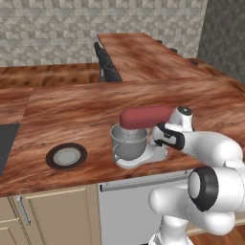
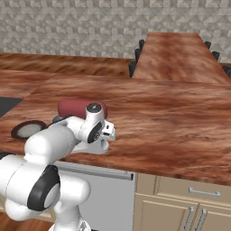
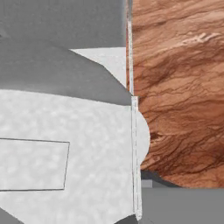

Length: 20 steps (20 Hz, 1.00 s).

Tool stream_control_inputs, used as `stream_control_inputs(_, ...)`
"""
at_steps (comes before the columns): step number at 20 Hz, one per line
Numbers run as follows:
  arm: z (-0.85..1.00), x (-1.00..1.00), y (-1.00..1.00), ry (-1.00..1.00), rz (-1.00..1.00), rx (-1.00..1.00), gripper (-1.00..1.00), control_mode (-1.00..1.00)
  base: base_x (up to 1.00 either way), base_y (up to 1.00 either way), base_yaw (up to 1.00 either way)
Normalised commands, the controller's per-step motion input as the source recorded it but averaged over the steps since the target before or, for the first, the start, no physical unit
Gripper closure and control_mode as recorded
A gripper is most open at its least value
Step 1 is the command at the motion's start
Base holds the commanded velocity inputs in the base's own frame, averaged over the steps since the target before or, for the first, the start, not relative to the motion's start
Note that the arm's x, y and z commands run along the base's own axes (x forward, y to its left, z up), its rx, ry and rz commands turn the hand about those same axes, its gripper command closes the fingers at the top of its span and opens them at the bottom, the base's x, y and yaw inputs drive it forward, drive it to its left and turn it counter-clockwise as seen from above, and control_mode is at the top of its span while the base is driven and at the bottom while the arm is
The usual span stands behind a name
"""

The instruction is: Add butter and sugar cubes to the stand mixer bowl and then turn on the stand mixer to begin making frosting.

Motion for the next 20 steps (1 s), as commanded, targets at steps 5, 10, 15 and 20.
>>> stream_control_inputs(5,0.57,0.18,-0.24,0.0,0.0,0.18,1.0,-1.0,0.0,0.0,0.0)
stream_control_inputs(10,0.15,0.05,-0.38,0.0,0.0,0.07,1.0,-1.0,0.0,0.0,0.0)
stream_control_inputs(15,0.0,0.0,-0.38,0.01,0.0,0.01,1.0,-1.0,0.0,0.0,0.0)
stream_control_inputs(20,0.0,0.0,-0.44,0.01,0.0,0.0,1.0,-1.0,0.0,0.0,0.0)
